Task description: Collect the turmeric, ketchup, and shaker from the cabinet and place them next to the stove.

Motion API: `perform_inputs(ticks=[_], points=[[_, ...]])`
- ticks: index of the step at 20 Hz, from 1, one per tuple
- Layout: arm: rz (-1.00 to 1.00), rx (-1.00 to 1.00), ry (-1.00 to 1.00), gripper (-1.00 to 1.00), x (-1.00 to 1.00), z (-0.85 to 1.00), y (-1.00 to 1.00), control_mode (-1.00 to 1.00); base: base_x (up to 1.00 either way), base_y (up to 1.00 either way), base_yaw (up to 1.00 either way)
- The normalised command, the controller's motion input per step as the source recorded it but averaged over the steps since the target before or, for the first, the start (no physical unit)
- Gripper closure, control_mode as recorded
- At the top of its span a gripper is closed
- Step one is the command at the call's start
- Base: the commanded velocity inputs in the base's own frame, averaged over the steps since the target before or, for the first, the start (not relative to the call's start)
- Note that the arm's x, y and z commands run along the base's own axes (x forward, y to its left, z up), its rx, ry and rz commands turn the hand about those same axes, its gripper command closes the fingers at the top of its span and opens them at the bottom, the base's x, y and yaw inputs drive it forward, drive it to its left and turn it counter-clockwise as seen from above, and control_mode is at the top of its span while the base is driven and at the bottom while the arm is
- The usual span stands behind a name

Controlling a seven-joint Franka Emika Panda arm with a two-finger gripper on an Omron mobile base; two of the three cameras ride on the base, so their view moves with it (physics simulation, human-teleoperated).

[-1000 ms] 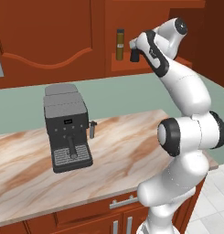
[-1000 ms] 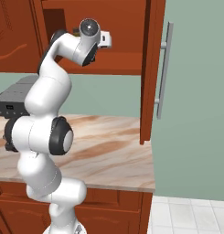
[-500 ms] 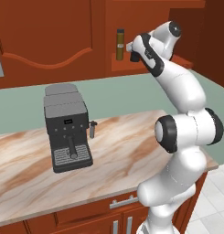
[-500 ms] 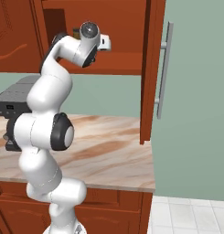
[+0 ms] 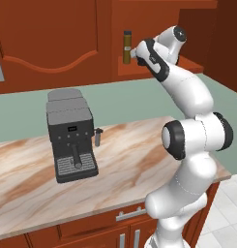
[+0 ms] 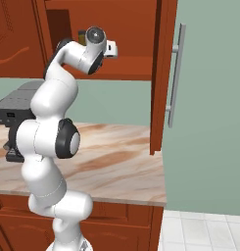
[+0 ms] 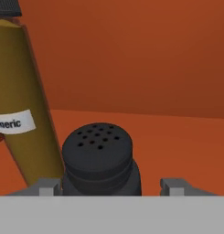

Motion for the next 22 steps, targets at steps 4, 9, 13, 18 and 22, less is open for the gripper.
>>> perform_inputs(ticks=[4, 9, 13, 18, 22], points=[[0.01, 0.0, 0.0, 1.0, 0.02, -0.1, 0.0, -1.0, 0.0, 0.0, 0.0], [0.0, 0.0, 0.0, 1.0, 0.0, -0.03, -0.01, -1.0, 0.0, 0.0, 0.0], [0.0, 0.02, -0.02, 1.0, -0.1, -0.01, -0.24, -1.0, 0.0, 0.0, 0.0], [-0.01, 0.0, -0.01, 1.0, -0.3, -0.02, -0.23, -1.0, 0.0, 0.0, 0.0], [0.0, 0.0, -0.03, 1.0, -0.42, -0.09, -0.1, -1.0, 0.0, 0.0, 0.0]])
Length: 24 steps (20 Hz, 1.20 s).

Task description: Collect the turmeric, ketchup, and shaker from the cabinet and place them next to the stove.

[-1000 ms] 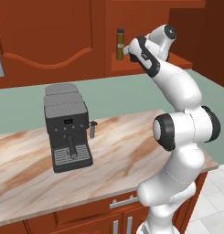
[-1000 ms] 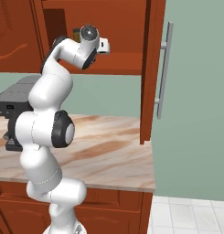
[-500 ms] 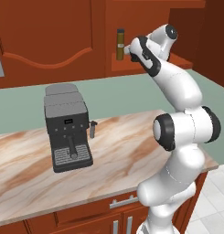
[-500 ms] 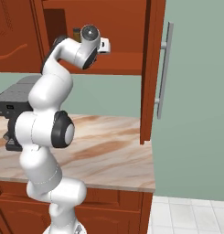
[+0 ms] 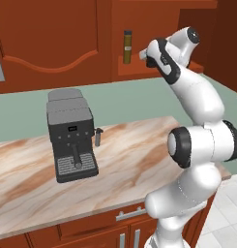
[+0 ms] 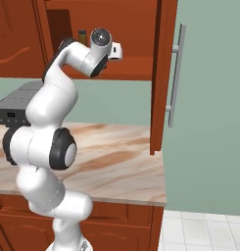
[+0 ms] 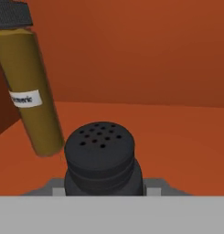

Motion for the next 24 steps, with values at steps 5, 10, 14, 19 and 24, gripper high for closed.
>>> perform_inputs(ticks=[5, 10, 14, 19, 24], points=[[0.0, 0.0, -0.03, 1.0, -0.67, -0.09, 0.0, -1.0, 0.0, 0.0, 0.0], [0.02, 0.0, -0.04, 1.0, -0.82, 0.0, 0.04, -1.0, 0.0, 0.0, 0.0], [0.04, 0.0, -0.01, 1.0, -0.91, -0.01, 0.07, -1.0, 0.0, 0.0, 0.0], [0.03, -0.01, -0.01, 1.0, -0.99, -0.14, 0.05, -1.0, 0.0, 0.0, 0.0], [0.06, -0.03, -0.02, 1.0, -1.0, -0.44, 0.07, -1.0, 0.0, 0.0, 0.0]])
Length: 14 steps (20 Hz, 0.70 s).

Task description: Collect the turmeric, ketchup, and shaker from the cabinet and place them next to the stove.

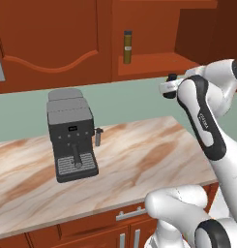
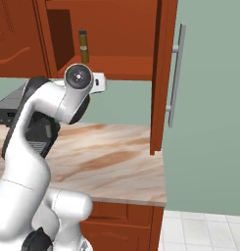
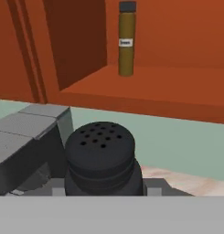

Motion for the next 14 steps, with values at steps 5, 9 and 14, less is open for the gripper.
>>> perform_inputs(ticks=[5, 9, 14], points=[[0.08, -0.08, -0.08, 1.0, -1.0, -0.63, 0.11, -1.0, 0.0, 0.0, 0.0], [0.05, -0.12, -0.13, 1.0, -0.75, -0.62, 0.29, 1.0, -0.25, 0.14, 0.01], [0.0, 0.0, 0.0, 1.0, 0.0, 0.0, 0.0, 1.0, -0.92, 0.76, 0.09]])
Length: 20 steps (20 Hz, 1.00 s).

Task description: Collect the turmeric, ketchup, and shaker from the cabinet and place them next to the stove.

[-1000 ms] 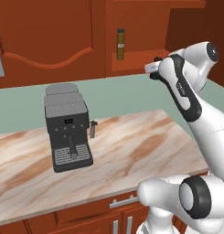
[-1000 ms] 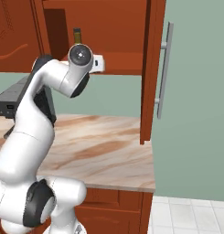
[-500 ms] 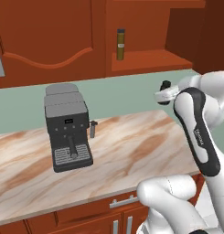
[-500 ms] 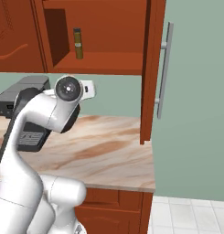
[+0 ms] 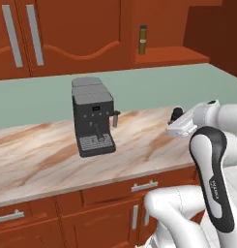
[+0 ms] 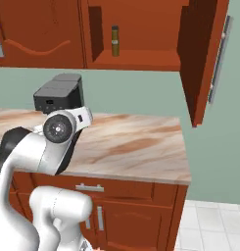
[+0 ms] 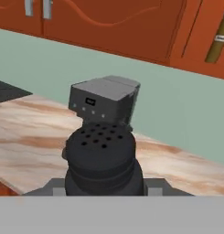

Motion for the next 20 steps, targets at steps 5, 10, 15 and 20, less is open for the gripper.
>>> perform_inputs(ticks=[5, 10, 15, 20], points=[[0.0, 0.0, 0.0, 1.0, 0.0, 0.0, 0.0, 1.0, -0.47, 1.0, 0.16], [0.0, 0.0, 0.0, 1.0, 0.0, 0.0, 0.0, 1.0, -0.06, 1.0, 0.2], [0.0, 0.0, 0.0, 1.0, 0.0, 0.0, 0.0, 1.0, 0.12, 1.0, 0.14], [0.0, 0.0, 0.0, 1.0, 0.0, 0.0, 0.0, 1.0, 0.3, 1.0, 0.06]])
